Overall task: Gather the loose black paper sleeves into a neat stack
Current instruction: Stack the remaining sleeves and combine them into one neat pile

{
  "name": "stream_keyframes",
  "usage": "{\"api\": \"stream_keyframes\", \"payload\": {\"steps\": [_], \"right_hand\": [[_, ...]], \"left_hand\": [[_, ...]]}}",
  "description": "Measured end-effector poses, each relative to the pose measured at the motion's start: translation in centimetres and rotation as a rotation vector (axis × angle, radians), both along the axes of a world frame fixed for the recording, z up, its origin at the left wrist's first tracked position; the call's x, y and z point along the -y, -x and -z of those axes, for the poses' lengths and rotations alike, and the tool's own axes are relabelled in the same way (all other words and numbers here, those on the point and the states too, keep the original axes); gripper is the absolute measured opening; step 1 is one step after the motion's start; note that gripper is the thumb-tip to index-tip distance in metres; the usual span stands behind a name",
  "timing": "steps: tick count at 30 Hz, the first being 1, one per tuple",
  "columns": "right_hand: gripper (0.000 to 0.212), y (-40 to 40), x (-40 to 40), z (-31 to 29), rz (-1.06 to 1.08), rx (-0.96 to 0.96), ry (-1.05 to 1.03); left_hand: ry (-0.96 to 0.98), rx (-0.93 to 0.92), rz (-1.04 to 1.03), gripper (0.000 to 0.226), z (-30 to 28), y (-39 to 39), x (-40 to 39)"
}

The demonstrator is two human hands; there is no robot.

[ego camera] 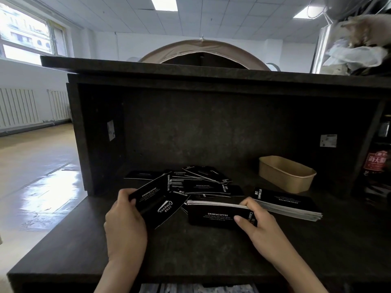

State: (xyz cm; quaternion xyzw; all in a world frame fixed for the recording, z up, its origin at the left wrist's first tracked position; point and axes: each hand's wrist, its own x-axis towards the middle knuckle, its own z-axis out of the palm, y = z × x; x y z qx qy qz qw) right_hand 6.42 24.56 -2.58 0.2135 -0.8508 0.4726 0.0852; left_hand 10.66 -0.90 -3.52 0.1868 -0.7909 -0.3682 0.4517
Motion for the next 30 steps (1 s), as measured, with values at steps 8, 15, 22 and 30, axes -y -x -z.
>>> {"api": "stream_keyframes", "payload": {"steps": [8,15,22,30], "right_hand": [[0.014,1.0,0.1,0.1,-0.013,0.105,0.033],[0.038,-0.3,0.3,-0.7,-0.101,0.209,0.180],[0.005,0.5,0.6,0.0,-0.095,0.012,-0.026],[0.012,0.3,0.1,0.1,0.018,0.037,0.055]], "left_hand": [[0.057,-0.143,0.496,0.018,-0.8,-0.1,-0.2],[0.464,0.104,0.501,0.049,0.5,1.2,-0.8],[0.532,0.323,0.611,0.063,-0.1,1.1,-2.4],[0.435,0.491,0.073,0.059,1.2,1.6,-0.4]]}}
